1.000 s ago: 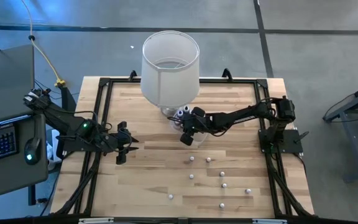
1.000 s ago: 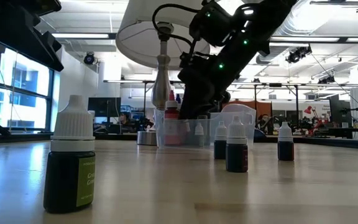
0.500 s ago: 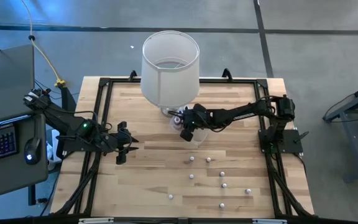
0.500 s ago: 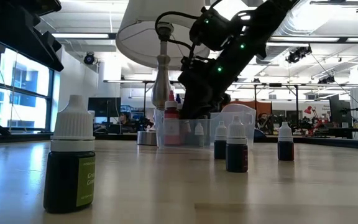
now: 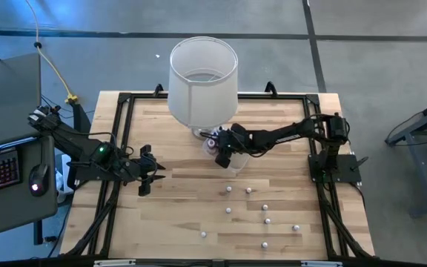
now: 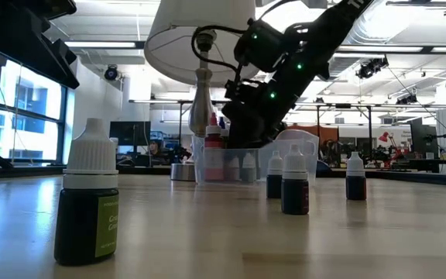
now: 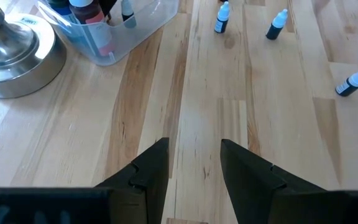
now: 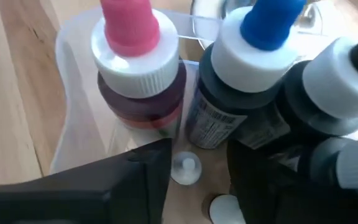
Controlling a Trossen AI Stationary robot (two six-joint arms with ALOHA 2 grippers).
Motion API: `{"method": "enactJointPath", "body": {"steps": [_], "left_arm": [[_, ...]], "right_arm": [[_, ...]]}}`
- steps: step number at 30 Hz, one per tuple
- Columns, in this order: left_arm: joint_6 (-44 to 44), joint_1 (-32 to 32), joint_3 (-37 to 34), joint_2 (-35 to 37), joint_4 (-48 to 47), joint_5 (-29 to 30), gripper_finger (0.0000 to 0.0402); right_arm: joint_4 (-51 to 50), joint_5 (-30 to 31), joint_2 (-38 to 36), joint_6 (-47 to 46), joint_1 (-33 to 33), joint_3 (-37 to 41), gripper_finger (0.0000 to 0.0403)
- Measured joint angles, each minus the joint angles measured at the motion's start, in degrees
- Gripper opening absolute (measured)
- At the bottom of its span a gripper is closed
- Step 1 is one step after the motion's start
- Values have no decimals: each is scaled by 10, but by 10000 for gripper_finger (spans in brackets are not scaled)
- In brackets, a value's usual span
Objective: Pick & Place food coloring
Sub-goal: Put the small green food coloring bottle into the transparent bin
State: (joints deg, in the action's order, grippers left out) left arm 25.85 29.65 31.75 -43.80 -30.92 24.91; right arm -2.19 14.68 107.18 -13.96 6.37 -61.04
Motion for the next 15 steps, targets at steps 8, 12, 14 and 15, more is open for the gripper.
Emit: {"method": "enactJointPath", "body": {"steps": [8,12,14,15], "left_arm": [[0,0,0,0,0,0,142],[0,0,0,0,3,0,142],[0,0,0,0,4,-1,142],[0,0,0,0,6,-1,142]], "right_arm": [[13,-27,-8,5,-1,-1,173],[-18,-30,-44,10,-12,-14,169],[-46,-19,-69,14,-25,-19,167],[-57,-16,-80,14,-32,-22,166]]}}
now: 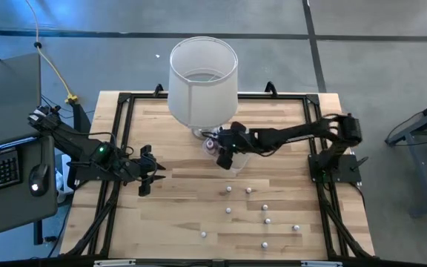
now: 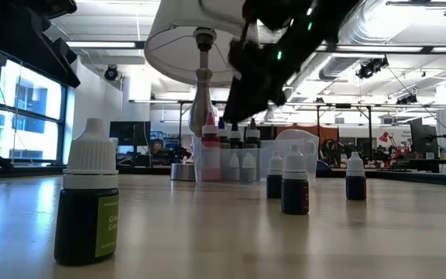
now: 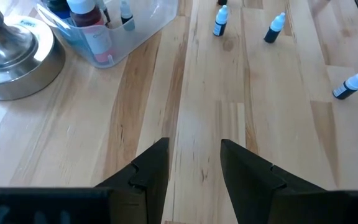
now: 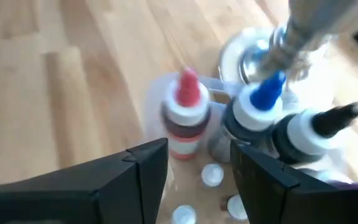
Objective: Pick & Place food coloring
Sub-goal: Put the small green food coloring bottle into the transparent bin
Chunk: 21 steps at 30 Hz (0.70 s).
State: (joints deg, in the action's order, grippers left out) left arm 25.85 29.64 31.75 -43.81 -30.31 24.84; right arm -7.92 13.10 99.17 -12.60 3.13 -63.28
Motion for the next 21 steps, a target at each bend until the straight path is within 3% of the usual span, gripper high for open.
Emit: {"method": "enactJointPath", "body": {"steps": [3,7,15,21], "left_arm": [[0,0,0,0,3,0,142],[0,0,0,0,4,0,142],[0,0,0,0,6,8,142],[0,0,0,0,9,13,142]], "right_arm": [[-29,2,-39,-6,-28,-6,166],[-5,-49,-59,-34,-84,-8,165],[210,-128,42,-11,-220,-7,165],[333,-167,131,-10,-269,-24,165]]}}
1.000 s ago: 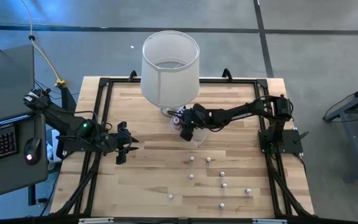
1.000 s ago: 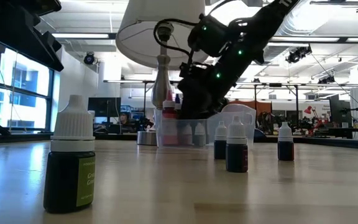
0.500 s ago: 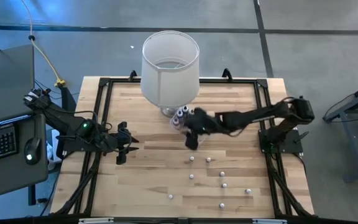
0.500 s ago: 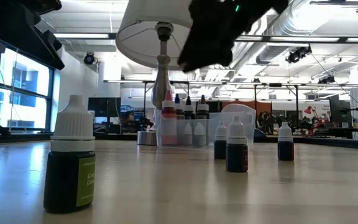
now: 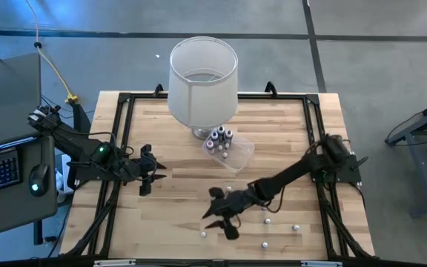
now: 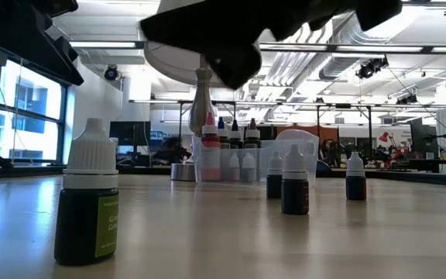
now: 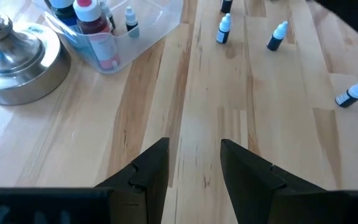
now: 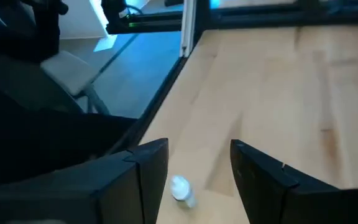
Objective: Pick & Place food coloring
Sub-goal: Put the small green food coloring bottle into the transparent bin
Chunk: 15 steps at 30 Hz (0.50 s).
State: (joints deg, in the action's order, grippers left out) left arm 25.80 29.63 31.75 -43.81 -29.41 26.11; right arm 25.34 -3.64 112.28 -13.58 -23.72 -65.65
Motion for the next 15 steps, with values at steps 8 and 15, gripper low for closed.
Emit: {"method": "enactJointPath", "body": {"steps": [8,15], "left_arm": [[0,0,0,0,1,0,142],[0,0,0,0,10,-8,142]], "right_arm": [[-183,-32,103,-12,-11,-149,165],[-268,-36,139,6,-12,-220,165]]}}
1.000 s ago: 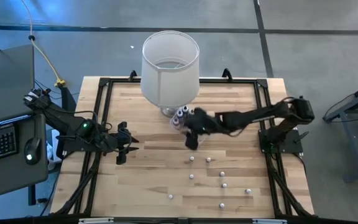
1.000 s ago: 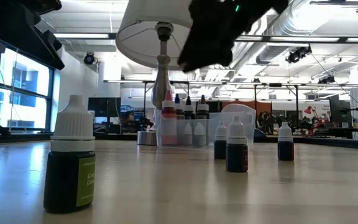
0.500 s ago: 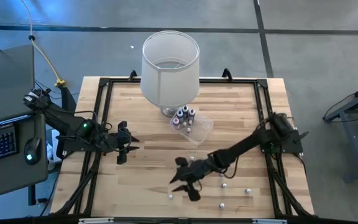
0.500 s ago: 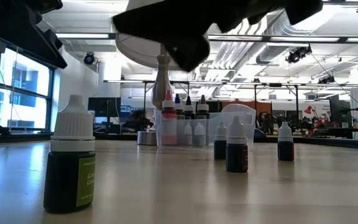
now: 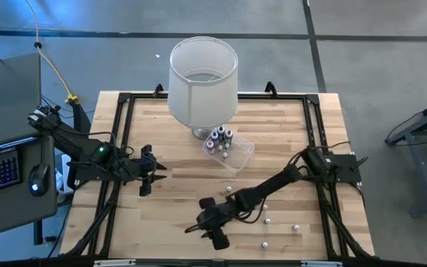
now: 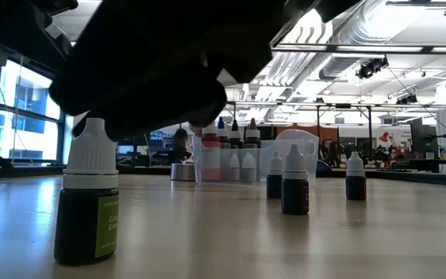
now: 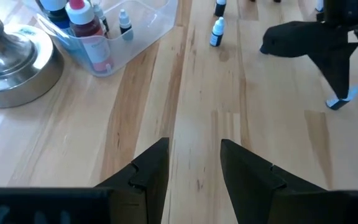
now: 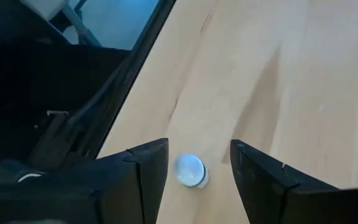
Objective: Pick & Place food coloring
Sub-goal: Put the small green food coloring bottle into the transparent bin
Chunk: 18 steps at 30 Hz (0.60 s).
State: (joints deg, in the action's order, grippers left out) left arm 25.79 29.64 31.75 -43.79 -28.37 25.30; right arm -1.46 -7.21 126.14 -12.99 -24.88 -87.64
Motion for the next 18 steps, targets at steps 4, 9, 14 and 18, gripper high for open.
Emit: {"method": "enactJointPath", "body": {"steps": [4,9,14,18], "left_arm": [[0,0,0,0,0,-1,142],[0,0,0,0,0,-3,142],[0,0,0,0,1,-3,142],[0,0,0,0,1,-3,142]], "right_arm": [[0,-1,13,-7,0,3,165],[17,-14,26,-3,1,4,164],[22,-8,26,16,4,4,145],[25,-22,26,16,10,4,110]]}}
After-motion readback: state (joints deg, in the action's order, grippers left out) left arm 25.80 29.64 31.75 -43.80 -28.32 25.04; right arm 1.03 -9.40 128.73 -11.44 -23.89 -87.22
